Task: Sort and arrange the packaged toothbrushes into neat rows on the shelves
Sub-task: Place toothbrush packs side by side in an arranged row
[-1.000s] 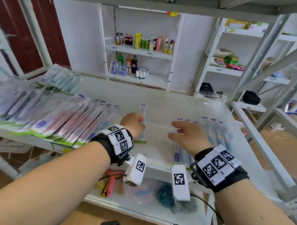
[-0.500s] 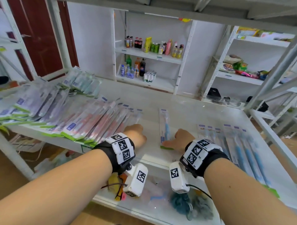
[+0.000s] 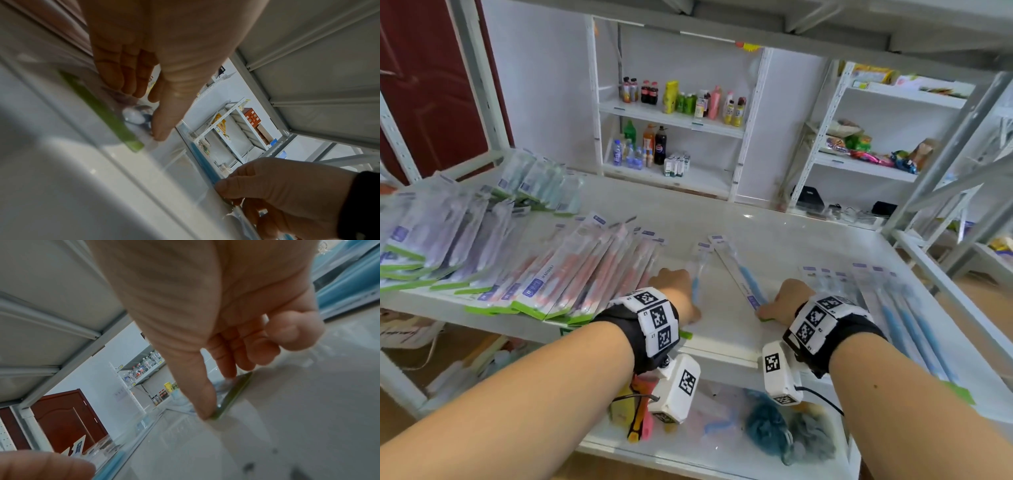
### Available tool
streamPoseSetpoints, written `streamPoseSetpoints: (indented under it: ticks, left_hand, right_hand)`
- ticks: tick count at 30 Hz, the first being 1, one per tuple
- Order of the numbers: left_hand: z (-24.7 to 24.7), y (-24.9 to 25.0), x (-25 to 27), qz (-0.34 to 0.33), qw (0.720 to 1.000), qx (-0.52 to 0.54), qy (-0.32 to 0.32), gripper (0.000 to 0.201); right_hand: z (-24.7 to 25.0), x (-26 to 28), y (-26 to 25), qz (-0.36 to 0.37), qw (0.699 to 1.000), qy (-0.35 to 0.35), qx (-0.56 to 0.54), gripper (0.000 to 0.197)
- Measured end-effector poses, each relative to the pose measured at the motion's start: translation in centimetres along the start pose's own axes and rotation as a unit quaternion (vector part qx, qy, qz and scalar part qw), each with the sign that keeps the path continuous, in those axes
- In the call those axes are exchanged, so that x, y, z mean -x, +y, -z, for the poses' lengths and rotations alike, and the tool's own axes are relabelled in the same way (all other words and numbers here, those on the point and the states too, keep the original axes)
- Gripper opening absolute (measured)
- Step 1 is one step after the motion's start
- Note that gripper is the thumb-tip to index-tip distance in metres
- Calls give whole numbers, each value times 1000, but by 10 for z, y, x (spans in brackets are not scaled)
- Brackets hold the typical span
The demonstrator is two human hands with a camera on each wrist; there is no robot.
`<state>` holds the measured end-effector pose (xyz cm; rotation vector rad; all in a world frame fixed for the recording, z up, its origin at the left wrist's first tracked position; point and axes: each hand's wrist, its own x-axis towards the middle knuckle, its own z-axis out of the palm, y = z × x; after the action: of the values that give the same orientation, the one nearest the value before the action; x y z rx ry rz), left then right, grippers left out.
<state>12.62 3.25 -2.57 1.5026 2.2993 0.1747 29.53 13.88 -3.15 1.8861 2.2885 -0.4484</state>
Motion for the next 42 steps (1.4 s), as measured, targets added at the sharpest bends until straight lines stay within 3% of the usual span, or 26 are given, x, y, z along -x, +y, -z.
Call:
streamPoseSetpoints:
  ticks: [6,11,15,18,22,25,28,31,35,42]
  left_hand:
    - [0,0,-3,16,1000,5,-10,49]
    - [-3,-4,-9,19,999,40,-17,34]
    - [-4,-9,-12,22,996,86,-29,37]
    - [-4,-8,-15,6,991,133,-10,31]
    - [4,9,-15,-11,979,203,29,28]
    - [3,39,-10,-35,926,376,5,27]
    - [-8,84,-3,-47,859,508,-47,22]
    - [-26,127,2,-67,835,539,-93,20]
    - [-47,165,4,-76,835,528,-136,14]
    - [-66,208,-2,-48,873,470,-122,15]
  right_hand:
    - [7,7,0,-13,1000,-7,-26,43]
    - [9,17,2,17,995,-17,-100,49]
    - [8,23,13,31,974,-28,-222,30]
    - [5,20,33,12,919,-4,-393,20]
    - [12,21,70,-2,817,48,-575,11]
    - [24,28,106,11,769,99,-631,12]
    - [34,37,145,7,775,167,-609,16]
    - [40,44,183,-8,763,215,-610,11]
    - [40,55,216,-20,772,219,-596,11]
    - [32,57,250,-33,786,200,-584,13]
